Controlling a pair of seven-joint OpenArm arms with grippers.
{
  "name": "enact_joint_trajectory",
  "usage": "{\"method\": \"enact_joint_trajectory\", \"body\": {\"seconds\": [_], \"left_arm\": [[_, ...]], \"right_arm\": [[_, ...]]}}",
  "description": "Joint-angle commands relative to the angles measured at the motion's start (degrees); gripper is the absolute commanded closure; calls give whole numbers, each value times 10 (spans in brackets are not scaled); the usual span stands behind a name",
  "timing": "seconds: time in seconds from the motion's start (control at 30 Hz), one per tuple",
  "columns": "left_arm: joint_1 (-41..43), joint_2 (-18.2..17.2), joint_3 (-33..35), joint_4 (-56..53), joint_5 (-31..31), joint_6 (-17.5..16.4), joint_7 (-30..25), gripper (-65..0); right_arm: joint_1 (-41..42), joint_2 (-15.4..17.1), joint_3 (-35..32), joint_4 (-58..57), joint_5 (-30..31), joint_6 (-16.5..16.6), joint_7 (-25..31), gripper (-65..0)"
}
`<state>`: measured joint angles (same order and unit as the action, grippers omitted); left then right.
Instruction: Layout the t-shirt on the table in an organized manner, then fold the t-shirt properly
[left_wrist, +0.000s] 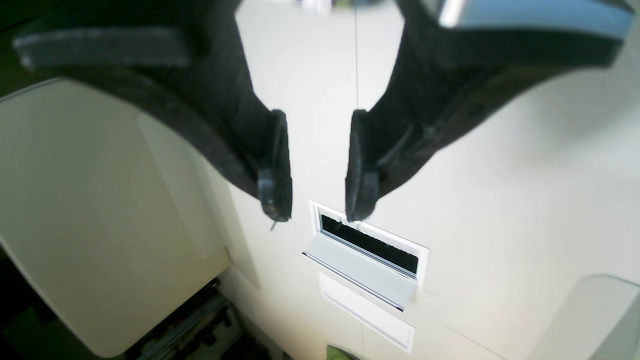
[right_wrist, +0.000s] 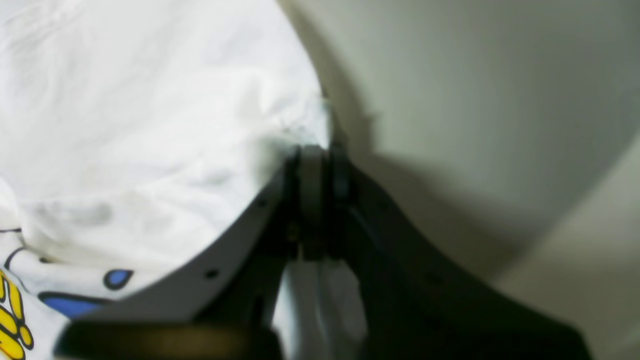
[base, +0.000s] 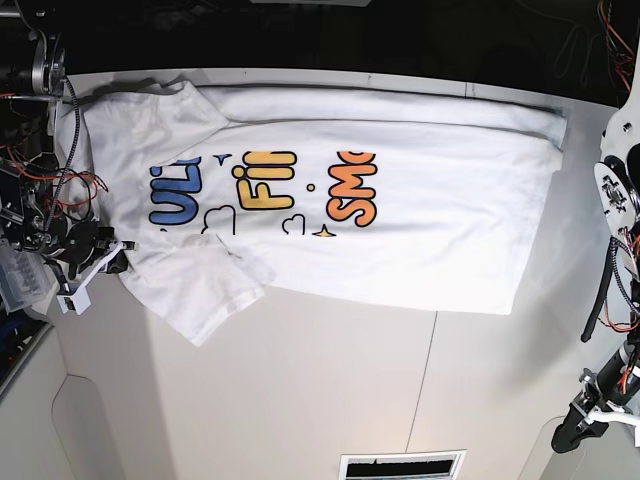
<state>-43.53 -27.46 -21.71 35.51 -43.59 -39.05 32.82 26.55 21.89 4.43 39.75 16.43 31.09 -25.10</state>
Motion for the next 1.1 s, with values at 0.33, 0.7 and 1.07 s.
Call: {"method": "enact_joint_trajectory", "body": {"seconds": [0.33,0.7,1.07], "left_arm": [[-21,-26,140,10,198,-10,-115,-208],[-20,-33,213,10,394,26,-202,-208],[-20,-50,367,10,560,294,-216,-208]], "right_arm": [[12,8,1,6,-3,0,-1,0],[12,8,1,6,-3,0,-1,0],[12,8,1,6,-3,0,-1,0]]}}
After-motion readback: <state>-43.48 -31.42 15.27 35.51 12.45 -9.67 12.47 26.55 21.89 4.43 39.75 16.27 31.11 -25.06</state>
